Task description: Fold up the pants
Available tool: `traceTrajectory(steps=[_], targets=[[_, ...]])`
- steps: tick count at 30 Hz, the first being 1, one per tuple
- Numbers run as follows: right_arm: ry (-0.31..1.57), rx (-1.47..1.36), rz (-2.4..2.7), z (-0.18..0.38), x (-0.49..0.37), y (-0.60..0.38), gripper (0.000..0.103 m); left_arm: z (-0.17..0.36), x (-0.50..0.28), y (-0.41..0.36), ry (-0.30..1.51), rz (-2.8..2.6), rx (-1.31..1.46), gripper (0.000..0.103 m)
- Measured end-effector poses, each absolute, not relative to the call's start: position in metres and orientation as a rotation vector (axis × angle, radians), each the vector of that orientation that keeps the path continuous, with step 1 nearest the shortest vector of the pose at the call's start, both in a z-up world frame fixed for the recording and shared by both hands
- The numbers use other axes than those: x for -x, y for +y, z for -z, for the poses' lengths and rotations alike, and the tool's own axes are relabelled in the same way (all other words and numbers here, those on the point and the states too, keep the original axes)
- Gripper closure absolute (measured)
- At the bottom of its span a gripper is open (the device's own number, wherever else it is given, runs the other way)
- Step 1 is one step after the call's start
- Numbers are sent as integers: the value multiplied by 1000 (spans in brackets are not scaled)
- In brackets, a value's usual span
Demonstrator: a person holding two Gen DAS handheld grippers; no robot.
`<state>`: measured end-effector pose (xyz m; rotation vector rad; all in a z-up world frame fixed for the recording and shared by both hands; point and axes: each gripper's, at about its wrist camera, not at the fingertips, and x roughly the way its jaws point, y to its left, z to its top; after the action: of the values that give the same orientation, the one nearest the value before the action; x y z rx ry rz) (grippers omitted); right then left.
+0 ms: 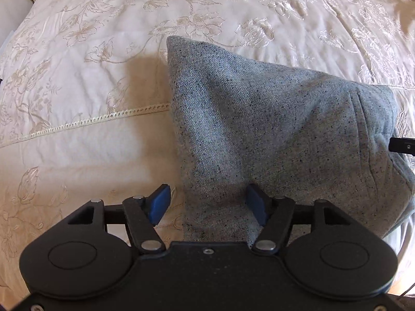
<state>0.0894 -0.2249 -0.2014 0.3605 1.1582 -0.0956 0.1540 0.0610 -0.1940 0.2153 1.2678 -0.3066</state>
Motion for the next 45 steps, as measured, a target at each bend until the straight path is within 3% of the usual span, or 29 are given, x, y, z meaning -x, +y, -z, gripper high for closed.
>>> traceTrajectory(steps=[5,14,17,19,21,22,23,24,36,45], targets=[[1155,-525,-23,209,-86,-254,44,195,-163,85,1326,354,-65,34],[1132,-587,-69,221,-102,-255,39,215,-187,59,1359,385,13,7],[1132,-562,-57,223,-111,-247,39,218,-195,48,1373,364,20,7],[1135,-562,-58,222,-110,-246,40,215,-195,50,1374,354,44,14],[1167,-584,-61,220,-111,-250,48,208,-192,55,1362,326,42,44],[1181,-599,-55,219,-112,-251,56,200,-190,59,1349,304,42,53],[1188,-605,-63,215,-112,-251,76,193,-188,64,1342,290,52,66],[1181,-577,-65,208,-111,-247,83,185,-185,67,1335,278,63,75],[985,-566,-2,120,-73,-267,89,74,-165,2,1141,317,-43,80],[913,-511,84,91,-119,-334,89,63,-229,-82,1089,381,-71,79]])
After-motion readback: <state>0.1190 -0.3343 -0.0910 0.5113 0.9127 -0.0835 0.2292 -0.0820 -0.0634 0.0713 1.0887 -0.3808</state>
